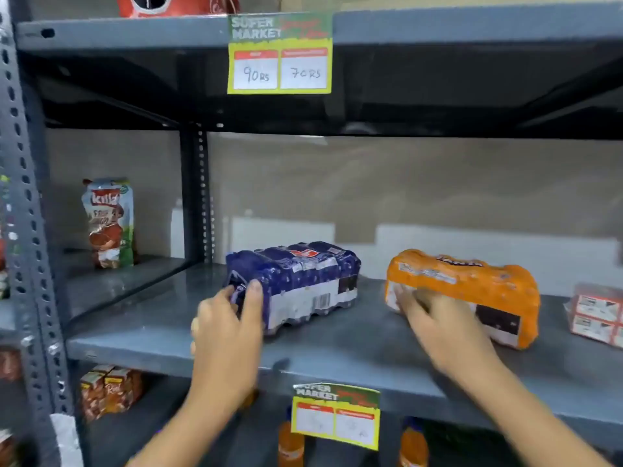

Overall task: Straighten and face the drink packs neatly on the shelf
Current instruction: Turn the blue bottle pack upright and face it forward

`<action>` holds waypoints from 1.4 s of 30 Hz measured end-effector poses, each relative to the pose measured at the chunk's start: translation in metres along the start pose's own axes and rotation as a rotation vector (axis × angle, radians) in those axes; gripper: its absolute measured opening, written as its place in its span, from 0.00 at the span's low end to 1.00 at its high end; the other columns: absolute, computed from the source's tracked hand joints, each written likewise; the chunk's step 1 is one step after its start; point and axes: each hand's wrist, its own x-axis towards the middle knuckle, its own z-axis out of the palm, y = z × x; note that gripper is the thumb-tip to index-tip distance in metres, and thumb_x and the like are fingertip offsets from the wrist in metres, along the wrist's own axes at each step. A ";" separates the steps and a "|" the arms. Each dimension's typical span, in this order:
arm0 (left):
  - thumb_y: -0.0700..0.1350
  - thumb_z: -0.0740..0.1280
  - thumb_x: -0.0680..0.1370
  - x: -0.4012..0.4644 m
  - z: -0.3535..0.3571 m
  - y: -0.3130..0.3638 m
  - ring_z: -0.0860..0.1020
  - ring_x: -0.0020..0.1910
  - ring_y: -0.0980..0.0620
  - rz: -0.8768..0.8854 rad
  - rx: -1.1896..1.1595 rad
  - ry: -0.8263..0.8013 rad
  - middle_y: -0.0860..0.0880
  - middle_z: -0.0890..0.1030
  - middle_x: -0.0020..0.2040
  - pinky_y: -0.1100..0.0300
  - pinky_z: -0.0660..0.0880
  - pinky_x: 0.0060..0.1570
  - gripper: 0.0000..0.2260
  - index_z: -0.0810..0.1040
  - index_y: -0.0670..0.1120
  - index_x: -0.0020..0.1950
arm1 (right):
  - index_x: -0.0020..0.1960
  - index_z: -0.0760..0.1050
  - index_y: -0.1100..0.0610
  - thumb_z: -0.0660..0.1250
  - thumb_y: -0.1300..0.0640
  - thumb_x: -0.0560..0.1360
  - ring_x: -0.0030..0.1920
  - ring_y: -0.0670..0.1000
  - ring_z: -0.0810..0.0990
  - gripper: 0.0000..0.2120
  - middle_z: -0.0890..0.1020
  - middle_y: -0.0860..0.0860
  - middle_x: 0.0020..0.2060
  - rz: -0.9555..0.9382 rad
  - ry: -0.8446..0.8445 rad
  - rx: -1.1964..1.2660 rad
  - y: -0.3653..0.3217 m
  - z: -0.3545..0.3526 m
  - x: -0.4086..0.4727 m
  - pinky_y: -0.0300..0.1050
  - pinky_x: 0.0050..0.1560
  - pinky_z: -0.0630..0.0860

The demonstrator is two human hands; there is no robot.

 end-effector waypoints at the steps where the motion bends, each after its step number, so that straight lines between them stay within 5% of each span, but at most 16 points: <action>1: 0.78 0.39 0.69 0.020 0.001 -0.003 0.72 0.64 0.38 -0.116 0.036 -0.043 0.38 0.78 0.62 0.41 0.68 0.64 0.48 0.77 0.45 0.66 | 0.34 0.73 0.60 0.56 0.39 0.82 0.34 0.56 0.78 0.29 0.80 0.54 0.28 -0.012 -0.009 0.139 0.000 0.013 0.022 0.52 0.39 0.73; 5: 0.83 0.53 0.61 0.069 0.011 0.007 0.67 0.74 0.39 -0.436 -0.153 -0.136 0.42 0.68 0.76 0.39 0.61 0.73 0.54 0.73 0.48 0.74 | 0.47 0.81 0.69 0.65 0.32 0.73 0.41 0.56 0.81 0.36 0.84 0.58 0.38 0.233 -0.187 0.563 -0.019 0.059 0.108 0.50 0.46 0.77; 8: 0.75 0.67 0.58 0.075 0.024 -0.003 0.73 0.69 0.41 -0.433 -0.327 -0.111 0.45 0.72 0.71 0.42 0.68 0.70 0.48 0.77 0.47 0.69 | 0.40 0.80 0.62 0.69 0.28 0.67 0.41 0.59 0.85 0.33 0.86 0.58 0.39 0.295 -0.311 0.525 -0.024 0.091 0.125 0.51 0.44 0.79; 10: 0.71 0.72 0.56 0.082 0.022 -0.007 0.80 0.62 0.42 -0.430 -0.456 -0.132 0.45 0.78 0.66 0.44 0.74 0.66 0.40 0.80 0.48 0.60 | 0.45 0.83 0.66 0.72 0.32 0.67 0.43 0.62 0.87 0.34 0.88 0.61 0.41 0.297 -0.288 0.589 -0.022 0.096 0.126 0.52 0.48 0.81; 13: 0.63 0.76 0.61 0.081 0.020 -0.010 0.85 0.53 0.46 -0.232 -0.495 -0.196 0.45 0.82 0.60 0.51 0.80 0.57 0.27 0.83 0.48 0.54 | 0.50 0.85 0.68 0.72 0.40 0.73 0.48 0.63 0.88 0.29 0.89 0.63 0.44 0.253 -0.275 0.718 -0.015 0.091 0.121 0.52 0.54 0.81; 15: 0.55 0.77 0.68 0.075 0.017 -0.007 0.82 0.53 0.51 -0.041 -0.437 -0.185 0.52 0.76 0.58 0.62 0.78 0.52 0.22 0.81 0.48 0.58 | 0.50 0.86 0.67 0.73 0.42 0.74 0.49 0.64 0.88 0.26 0.89 0.62 0.45 0.223 -0.259 0.799 -0.008 0.089 0.114 0.59 0.60 0.81; 20: 0.52 0.76 0.68 0.067 0.007 -0.004 0.75 0.55 0.62 0.162 -0.303 -0.202 0.59 0.68 0.55 0.79 0.69 0.47 0.28 0.75 0.51 0.67 | 0.55 0.84 0.66 0.72 0.47 0.77 0.52 0.63 0.88 0.20 0.89 0.61 0.49 0.177 -0.265 0.879 -0.002 0.088 0.107 0.61 0.62 0.80; 24: 0.53 0.76 0.64 0.067 0.001 -0.008 0.76 0.55 0.62 0.208 -0.307 -0.227 0.57 0.69 0.56 0.72 0.72 0.53 0.30 0.73 0.57 0.65 | 0.56 0.82 0.66 0.73 0.54 0.76 0.53 0.63 0.87 0.16 0.88 0.62 0.50 0.179 -0.293 0.971 0.002 0.085 0.106 0.62 0.62 0.80; 29: 0.44 0.80 0.69 0.064 -0.001 -0.009 0.75 0.52 0.64 0.256 -0.260 -0.228 0.54 0.69 0.59 0.79 0.71 0.45 0.30 0.68 0.56 0.64 | 0.60 0.81 0.66 0.76 0.54 0.72 0.56 0.64 0.86 0.22 0.88 0.62 0.53 0.182 -0.345 1.045 0.009 0.084 0.106 0.62 0.63 0.79; 34: 0.43 0.81 0.67 0.061 -0.009 -0.014 0.75 0.50 0.70 0.316 -0.180 -0.256 0.63 0.67 0.57 0.76 0.73 0.44 0.33 0.66 0.57 0.64 | 0.56 0.80 0.65 0.71 0.66 0.62 0.54 0.64 0.84 0.22 0.85 0.64 0.51 0.191 -0.342 1.227 0.006 0.081 0.109 0.63 0.61 0.79; 38: 0.42 0.83 0.64 0.063 -0.014 -0.021 0.75 0.50 0.70 0.302 -0.127 -0.282 0.57 0.71 0.58 0.76 0.73 0.43 0.37 0.65 0.56 0.65 | 0.71 0.64 0.59 0.66 0.75 0.53 0.54 0.63 0.82 0.46 0.80 0.65 0.58 0.236 -0.266 1.282 -0.001 0.081 0.107 0.59 0.55 0.80; 40: 0.44 0.85 0.60 0.070 -0.015 -0.029 0.76 0.48 0.60 0.206 -0.137 -0.196 0.56 0.73 0.55 0.69 0.73 0.43 0.40 0.66 0.54 0.64 | 0.75 0.64 0.61 0.67 0.70 0.60 0.61 0.65 0.79 0.44 0.78 0.67 0.63 0.229 -0.336 1.408 0.000 0.080 0.107 0.64 0.67 0.74; 42: 0.45 0.86 0.60 0.079 -0.012 -0.034 0.75 0.41 0.55 0.133 -0.100 -0.133 0.53 0.75 0.47 0.61 0.72 0.41 0.34 0.70 0.50 0.57 | 0.72 0.73 0.62 0.66 0.57 0.73 0.66 0.64 0.77 0.27 0.78 0.65 0.66 0.211 -0.451 1.509 -0.002 0.076 0.104 0.66 0.73 0.68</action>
